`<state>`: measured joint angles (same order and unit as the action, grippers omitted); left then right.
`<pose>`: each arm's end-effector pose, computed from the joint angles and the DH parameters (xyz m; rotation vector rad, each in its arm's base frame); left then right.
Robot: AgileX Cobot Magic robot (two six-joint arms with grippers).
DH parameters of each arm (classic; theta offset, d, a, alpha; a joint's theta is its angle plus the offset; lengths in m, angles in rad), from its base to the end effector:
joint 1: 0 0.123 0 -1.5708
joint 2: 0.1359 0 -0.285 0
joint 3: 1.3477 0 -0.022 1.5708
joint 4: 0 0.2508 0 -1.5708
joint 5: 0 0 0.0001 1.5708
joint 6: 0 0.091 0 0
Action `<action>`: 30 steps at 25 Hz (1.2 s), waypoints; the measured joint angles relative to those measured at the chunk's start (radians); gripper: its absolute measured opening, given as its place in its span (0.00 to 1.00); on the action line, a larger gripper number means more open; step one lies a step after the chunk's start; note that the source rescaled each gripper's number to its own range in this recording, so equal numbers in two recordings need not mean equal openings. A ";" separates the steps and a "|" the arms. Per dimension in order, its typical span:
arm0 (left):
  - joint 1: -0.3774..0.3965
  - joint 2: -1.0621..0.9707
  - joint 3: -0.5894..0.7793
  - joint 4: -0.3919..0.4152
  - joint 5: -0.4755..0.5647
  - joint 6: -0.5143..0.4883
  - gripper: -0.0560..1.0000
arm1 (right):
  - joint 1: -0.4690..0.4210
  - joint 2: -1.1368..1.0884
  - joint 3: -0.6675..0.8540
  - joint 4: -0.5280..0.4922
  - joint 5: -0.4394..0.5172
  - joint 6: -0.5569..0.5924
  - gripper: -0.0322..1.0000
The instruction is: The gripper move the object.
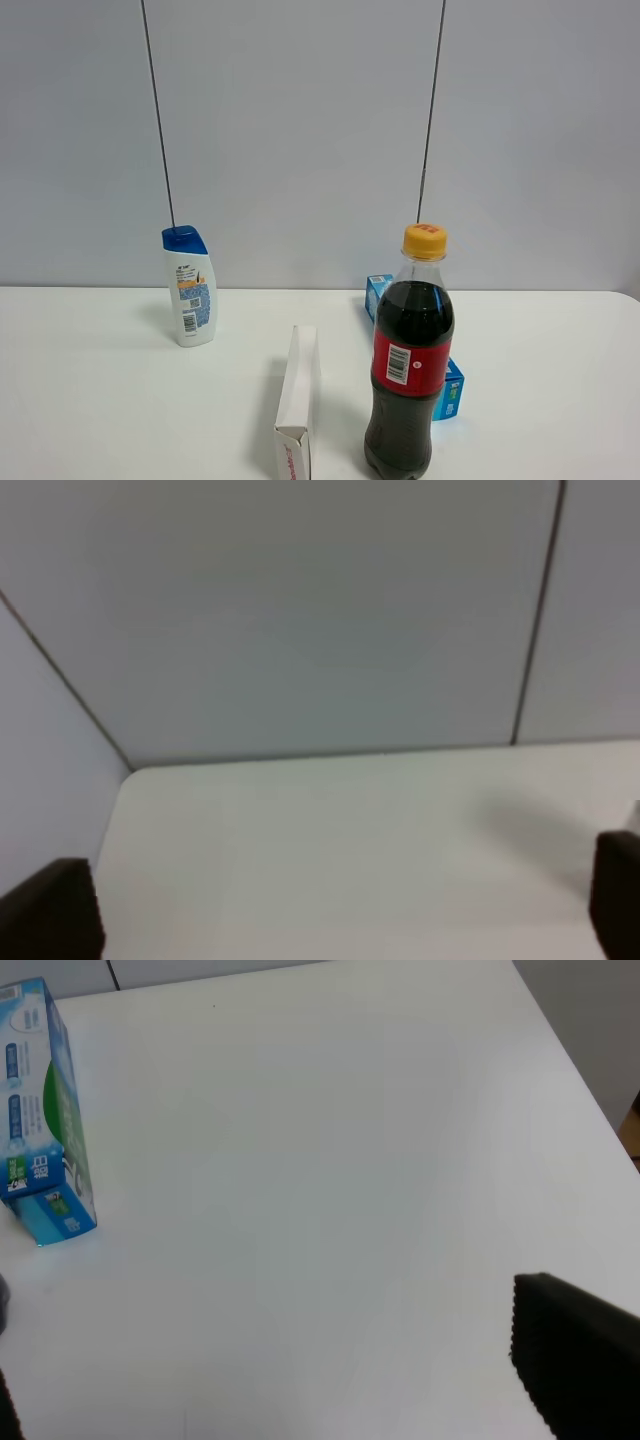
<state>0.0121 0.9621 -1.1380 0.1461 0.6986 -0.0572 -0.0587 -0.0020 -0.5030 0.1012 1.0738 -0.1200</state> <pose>0.1888 0.0108 0.4253 -0.0173 2.0016 0.1369 -0.0058 0.0084 0.2774 -0.0685 2.0471 0.0099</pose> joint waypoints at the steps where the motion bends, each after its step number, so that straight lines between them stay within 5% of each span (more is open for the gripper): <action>1: 0.000 -0.020 0.000 -0.022 0.002 0.000 0.99 | 0.000 0.000 0.000 0.000 0.000 0.000 1.00; 8: 0.000 -0.236 0.033 -0.061 0.008 0.000 0.99 | 0.000 0.000 0.000 0.000 0.000 0.000 1.00; 15: 0.000 -0.560 0.263 -0.078 0.028 0.001 0.99 | 0.000 0.000 0.000 0.000 0.000 0.000 1.00; 26: 0.000 -0.874 0.458 -0.174 0.432 0.000 0.99 | 0.000 0.000 0.000 0.000 0.000 0.000 1.00; 30: 0.000 -0.936 0.458 -0.174 0.472 0.000 0.99 | 0.000 0.000 0.000 0.000 0.000 0.000 1.00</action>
<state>0.0121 0.0262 -0.6795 -0.0278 1.1709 -0.0573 -0.0587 -0.0020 -0.5030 0.1012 1.0738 -0.1200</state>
